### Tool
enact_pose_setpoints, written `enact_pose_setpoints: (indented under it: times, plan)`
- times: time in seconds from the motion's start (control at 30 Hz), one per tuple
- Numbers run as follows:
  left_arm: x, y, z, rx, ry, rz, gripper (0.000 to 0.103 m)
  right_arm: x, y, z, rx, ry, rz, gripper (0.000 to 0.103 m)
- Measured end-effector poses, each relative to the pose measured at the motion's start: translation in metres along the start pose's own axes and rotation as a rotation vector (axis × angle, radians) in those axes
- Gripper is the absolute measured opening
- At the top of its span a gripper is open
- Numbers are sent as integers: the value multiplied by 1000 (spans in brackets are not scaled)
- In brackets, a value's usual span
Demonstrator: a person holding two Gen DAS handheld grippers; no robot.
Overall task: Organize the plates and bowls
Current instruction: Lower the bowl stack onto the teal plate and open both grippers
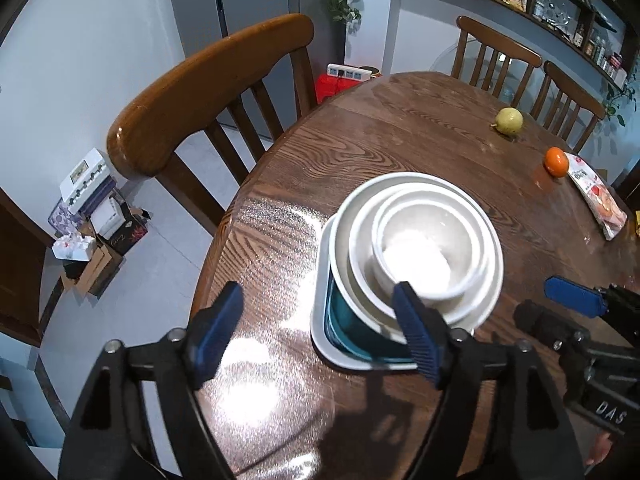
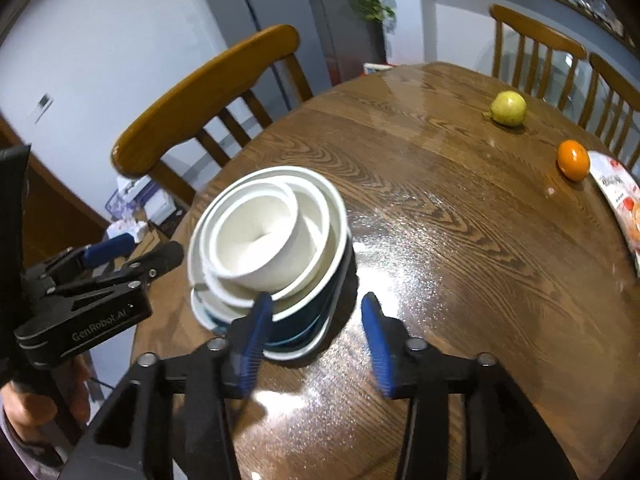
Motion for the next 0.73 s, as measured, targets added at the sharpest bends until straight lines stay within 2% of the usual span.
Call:
enact_pose_setpoints:
  times: [0.07,0.13,0.2,0.4,0.73]
  plan:
    - [-4,5,2,-4,-6,4,85,-4,2,-6,3,36,2,55]
    - [-8,11,4,-1,-10,7,97,-10,6,-11,3,81,12,57]
    - [-11,17,5,-2,-9,17,101,-15,9,-16,-3,111,20,58]
    - [-21,27,2,3,27,25,102,-25,12,-22,7,146,15,59]
    - [-32,41,-3,75,34,53,102,-32,20,-32,19,172,29,59]
Point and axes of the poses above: each gripper's, at about its wrist camera, not at the fingertips, and y roughly against the way its jaws point, z to its right, x to its top, the point moved 9 cm from there along -y, roughly the way its jaws point, and after that the axes turned 6 degrees about -y, right-handed, at the moved point
